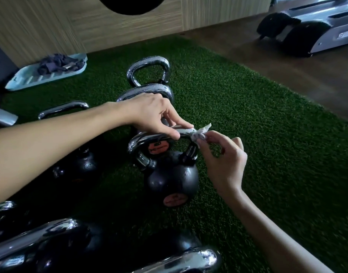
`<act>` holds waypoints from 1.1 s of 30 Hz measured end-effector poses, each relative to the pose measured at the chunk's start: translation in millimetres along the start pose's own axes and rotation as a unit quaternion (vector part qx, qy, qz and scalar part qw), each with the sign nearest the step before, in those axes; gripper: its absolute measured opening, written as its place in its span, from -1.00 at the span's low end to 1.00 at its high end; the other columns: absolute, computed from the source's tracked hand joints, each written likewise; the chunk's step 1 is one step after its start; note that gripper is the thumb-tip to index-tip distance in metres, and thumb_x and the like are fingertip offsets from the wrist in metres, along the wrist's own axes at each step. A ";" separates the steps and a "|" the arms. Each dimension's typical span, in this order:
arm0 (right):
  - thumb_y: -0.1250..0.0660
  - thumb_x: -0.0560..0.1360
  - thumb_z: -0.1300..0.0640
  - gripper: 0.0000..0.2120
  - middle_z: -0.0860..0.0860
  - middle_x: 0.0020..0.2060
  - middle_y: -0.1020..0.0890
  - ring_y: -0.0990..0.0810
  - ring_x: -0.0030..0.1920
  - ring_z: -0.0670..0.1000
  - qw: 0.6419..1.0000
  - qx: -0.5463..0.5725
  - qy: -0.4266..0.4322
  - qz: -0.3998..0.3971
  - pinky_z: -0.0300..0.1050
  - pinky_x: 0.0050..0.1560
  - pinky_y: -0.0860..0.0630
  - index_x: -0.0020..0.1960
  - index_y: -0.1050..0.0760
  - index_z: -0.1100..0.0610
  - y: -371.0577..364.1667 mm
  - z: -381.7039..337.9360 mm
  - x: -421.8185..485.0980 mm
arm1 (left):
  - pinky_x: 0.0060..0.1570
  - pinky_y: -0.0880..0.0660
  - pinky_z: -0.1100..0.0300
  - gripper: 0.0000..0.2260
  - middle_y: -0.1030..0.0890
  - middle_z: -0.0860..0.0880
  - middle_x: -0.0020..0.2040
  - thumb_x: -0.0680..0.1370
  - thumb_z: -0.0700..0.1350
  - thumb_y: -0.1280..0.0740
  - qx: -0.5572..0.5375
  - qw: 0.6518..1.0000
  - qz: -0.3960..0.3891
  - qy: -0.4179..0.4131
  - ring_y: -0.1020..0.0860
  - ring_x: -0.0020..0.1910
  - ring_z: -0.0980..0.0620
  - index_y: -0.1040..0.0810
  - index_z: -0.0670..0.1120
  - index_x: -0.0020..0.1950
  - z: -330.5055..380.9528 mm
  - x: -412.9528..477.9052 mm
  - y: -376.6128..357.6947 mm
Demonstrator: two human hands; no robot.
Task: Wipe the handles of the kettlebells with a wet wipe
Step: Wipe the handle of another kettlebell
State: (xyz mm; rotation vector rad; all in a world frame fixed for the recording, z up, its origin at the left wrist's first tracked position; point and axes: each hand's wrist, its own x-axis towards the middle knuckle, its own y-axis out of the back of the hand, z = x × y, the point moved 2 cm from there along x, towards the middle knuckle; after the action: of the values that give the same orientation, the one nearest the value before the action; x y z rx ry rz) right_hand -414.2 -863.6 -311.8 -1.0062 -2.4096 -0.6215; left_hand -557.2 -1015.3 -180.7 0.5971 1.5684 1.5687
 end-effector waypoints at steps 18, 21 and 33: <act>-0.50 0.52 -0.02 -0.89 -0.17 -0.21 -0.72 -0.52 -0.23 -0.01 0.993 -0.094 0.069 0.020 0.03 -0.05 -0.49 -0.13 -0.68 -0.01 -47.5 26.8 15.5 | 0.23 -0.41 0.33 -0.65 -0.69 0.28 0.10 0.58 0.05 -0.42 -0.203 0.973 -0.099 0.055 -0.57 0.16 0.38 -0.55 0.32 0.35 -42.4 29.3 -2.7; -0.51 0.49 0.02 -0.94 -0.13 -0.21 -0.72 -0.58 -0.21 0.06 0.989 -0.112 0.099 0.022 0.08 -0.07 -0.50 -0.10 -0.69 0.00 -55.5 21.1 17.3 | 0.24 -0.38 0.42 -0.58 -0.63 0.24 0.25 0.62 0.02 -0.38 -0.163 0.973 -0.157 0.039 -0.53 0.24 0.40 -0.45 0.35 0.44 -43.8 24.9 4.8; -0.48 0.50 -0.10 -0.83 -0.14 -0.20 -0.71 -0.58 -0.20 0.08 0.994 -0.069 0.057 0.066 0.01 0.01 -0.44 -0.07 -0.70 0.00 -64.3 3.3 22.8 | 0.37 -0.34 0.42 -0.58 -0.52 0.32 0.36 0.66 -0.04 -0.31 -0.212 0.962 -0.172 0.019 -0.44 0.35 0.36 -0.40 0.17 0.52 -52.5 26.5 -0.3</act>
State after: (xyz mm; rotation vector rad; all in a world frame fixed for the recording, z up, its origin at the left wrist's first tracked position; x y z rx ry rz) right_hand -477.0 -890.2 -316.4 -1.1428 -2.2054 -0.7861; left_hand -614.0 -1024.5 -192.5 0.0528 1.2259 1.5822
